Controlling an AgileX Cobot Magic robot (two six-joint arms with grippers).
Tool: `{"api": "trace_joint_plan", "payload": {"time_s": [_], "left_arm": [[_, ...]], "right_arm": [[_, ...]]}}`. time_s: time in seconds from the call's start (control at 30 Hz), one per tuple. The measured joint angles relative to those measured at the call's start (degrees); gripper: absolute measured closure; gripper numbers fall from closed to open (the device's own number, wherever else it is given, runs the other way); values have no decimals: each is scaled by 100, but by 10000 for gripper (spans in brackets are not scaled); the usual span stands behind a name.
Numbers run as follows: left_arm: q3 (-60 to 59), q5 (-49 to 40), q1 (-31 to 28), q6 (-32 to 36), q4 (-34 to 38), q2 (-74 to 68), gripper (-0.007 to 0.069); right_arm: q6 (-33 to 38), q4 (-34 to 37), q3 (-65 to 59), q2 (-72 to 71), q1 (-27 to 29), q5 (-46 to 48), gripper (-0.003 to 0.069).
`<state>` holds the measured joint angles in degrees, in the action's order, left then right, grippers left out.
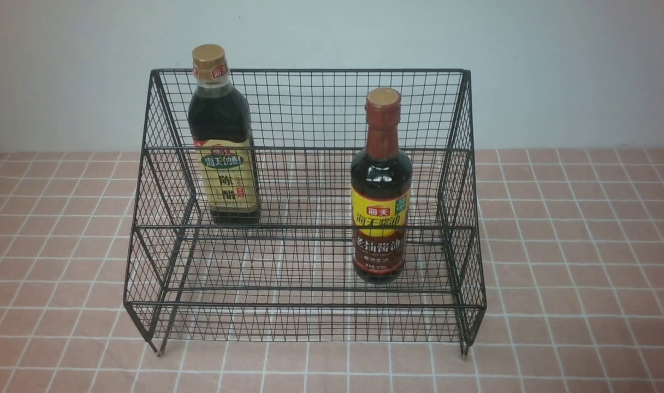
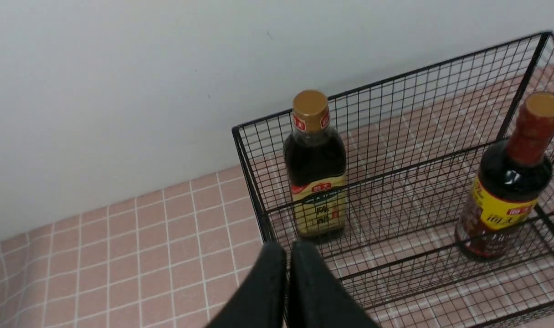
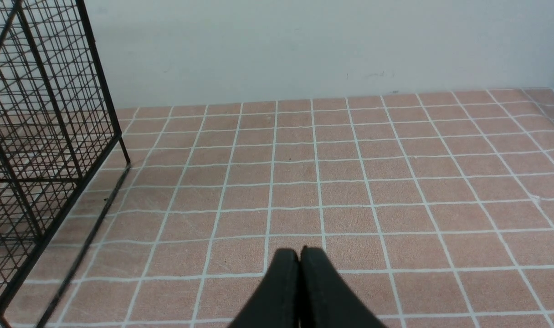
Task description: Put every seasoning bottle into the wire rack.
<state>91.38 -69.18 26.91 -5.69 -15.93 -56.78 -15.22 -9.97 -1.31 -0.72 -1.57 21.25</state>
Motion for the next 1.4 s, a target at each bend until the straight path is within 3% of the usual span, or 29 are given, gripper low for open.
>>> {"api": "trace_joint_plan", "payload": {"time_s": [0.9,1.1,1.23,1.4], "left_arm": [[-241,-38,0,25,142,799,629],[-1953,1427,-335,466,629,1710,629],[-4159,3157,-1082,701,1120,2857,629],[-6510,4191,-1957,693,1305,4253,629]], "right_arm": [[0,0,0,0,0,0,673],[0,0,0,0,0,0,673],[0,0,0,0,0,0,673],[0,0,0,0,0,0,673]]}}
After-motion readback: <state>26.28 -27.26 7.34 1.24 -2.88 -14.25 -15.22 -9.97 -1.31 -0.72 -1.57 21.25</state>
